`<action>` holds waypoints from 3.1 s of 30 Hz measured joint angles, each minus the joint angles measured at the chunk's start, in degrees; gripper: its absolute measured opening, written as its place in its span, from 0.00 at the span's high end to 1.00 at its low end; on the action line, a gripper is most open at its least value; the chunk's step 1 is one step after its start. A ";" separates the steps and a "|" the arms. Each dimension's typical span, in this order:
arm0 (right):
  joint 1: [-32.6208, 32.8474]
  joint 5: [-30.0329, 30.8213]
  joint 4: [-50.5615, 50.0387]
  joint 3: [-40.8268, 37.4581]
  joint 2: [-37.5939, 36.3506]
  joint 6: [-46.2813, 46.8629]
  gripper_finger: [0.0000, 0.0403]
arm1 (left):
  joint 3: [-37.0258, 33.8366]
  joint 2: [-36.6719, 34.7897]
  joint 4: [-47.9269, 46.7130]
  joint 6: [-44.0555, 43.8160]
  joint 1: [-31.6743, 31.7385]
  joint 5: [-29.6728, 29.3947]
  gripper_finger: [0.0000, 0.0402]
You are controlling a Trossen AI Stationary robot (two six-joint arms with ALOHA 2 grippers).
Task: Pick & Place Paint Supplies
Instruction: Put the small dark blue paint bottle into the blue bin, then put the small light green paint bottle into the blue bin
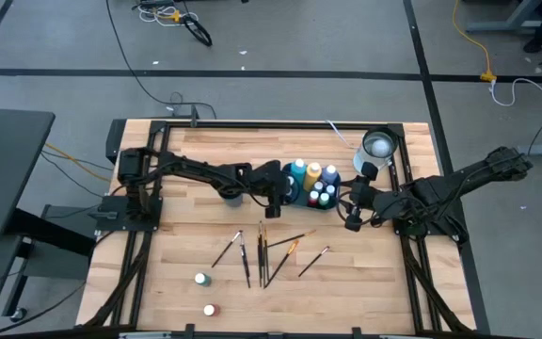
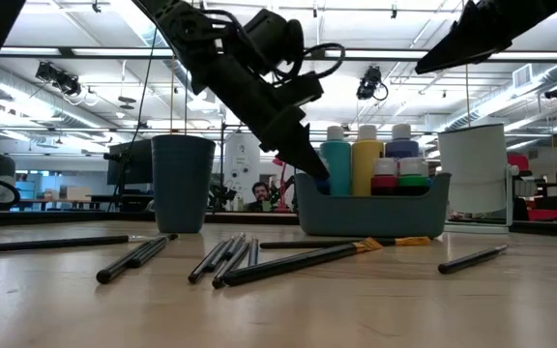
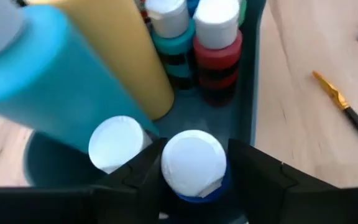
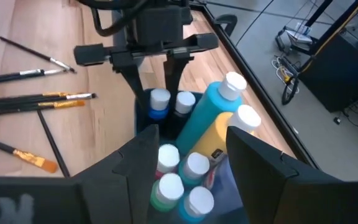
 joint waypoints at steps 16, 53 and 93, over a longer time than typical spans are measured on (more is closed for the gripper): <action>-0.03 -1.53 1.18 0.00 0.07 0.44 0.52 | 12.43 -9.32 -22.34 1.95 -7.37 -1.51 0.51; -0.02 -5.26 3.85 0.01 1.89 0.46 0.52 | 6.08 -15.93 -58.78 -65.42 -46.93 2.73 0.53; -0.04 -5.92 5.29 -0.02 3.72 -1.35 0.52 | -1.92 -15.98 -43.54 -61.35 -46.58 -0.88 0.53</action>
